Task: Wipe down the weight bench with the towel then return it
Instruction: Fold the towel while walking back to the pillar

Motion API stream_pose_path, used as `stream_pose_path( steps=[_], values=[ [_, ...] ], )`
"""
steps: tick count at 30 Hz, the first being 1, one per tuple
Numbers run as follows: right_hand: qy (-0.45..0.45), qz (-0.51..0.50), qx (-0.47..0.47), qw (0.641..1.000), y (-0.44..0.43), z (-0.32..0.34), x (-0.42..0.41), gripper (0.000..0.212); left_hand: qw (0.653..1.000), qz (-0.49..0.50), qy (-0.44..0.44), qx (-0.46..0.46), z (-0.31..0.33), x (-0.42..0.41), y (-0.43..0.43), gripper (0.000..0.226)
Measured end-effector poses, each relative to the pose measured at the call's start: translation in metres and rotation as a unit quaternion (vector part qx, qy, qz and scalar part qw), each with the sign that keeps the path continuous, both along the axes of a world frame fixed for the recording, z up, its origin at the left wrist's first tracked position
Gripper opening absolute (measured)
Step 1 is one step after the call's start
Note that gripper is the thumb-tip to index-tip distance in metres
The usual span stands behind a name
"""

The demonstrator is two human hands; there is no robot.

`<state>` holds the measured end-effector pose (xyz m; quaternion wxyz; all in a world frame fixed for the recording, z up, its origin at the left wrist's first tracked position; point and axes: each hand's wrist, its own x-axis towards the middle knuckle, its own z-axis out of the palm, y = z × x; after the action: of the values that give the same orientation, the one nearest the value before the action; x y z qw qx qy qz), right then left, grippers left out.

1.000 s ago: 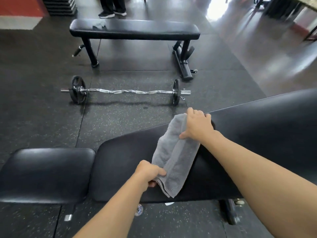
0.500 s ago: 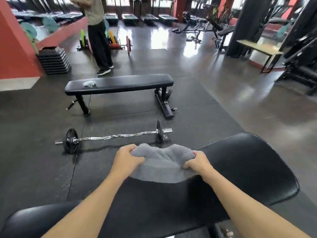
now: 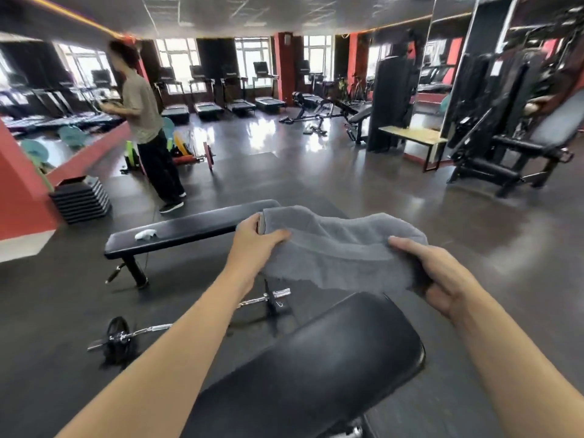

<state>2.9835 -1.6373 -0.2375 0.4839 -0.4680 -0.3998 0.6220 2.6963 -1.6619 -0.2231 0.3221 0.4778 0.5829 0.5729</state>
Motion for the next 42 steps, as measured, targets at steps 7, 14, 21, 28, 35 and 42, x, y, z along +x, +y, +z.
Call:
stream_pose_path(
  steps=[7, 14, 21, 28, 35, 42],
  values=[
    [-0.091, -0.052, 0.084, 0.991, -0.04, 0.021, 0.116, 0.019, 0.996, -0.056, 0.068, -0.023, 0.026, 0.11, -0.028, 0.029],
    [-0.167, -0.095, 0.108, 0.975, -0.045, 0.007, 0.216, 0.016, 0.992, -0.106, 0.074, -0.009, 0.008, 0.211, -0.004, 0.01],
    [-0.204, -0.142, 0.13, 0.96, 0.028, 0.008, 0.314, 0.016, 0.991, -0.109, 0.071, 0.02, 0.004, 0.308, 0.087, 0.006],
    [-0.216, -0.135, 0.116, 0.96, 0.169, -0.011, 0.402, 0.015, 0.995, -0.085, 0.035, 0.032, -0.019, 0.393, 0.213, 0.014],
    [-0.224, -0.088, 0.104, 0.965, 0.33, 0.002, 0.455, 0.026, 0.998, -0.037, 0.03, 0.041, -0.012, 0.459, 0.348, 0.017],
    [-0.177, -0.045, 0.09, 0.979, 0.494, -0.025, 0.503, 0.038, 0.999, 0.02, 0.043, 0.009, -0.031, 0.507, 0.482, 0.022]
  ],
)
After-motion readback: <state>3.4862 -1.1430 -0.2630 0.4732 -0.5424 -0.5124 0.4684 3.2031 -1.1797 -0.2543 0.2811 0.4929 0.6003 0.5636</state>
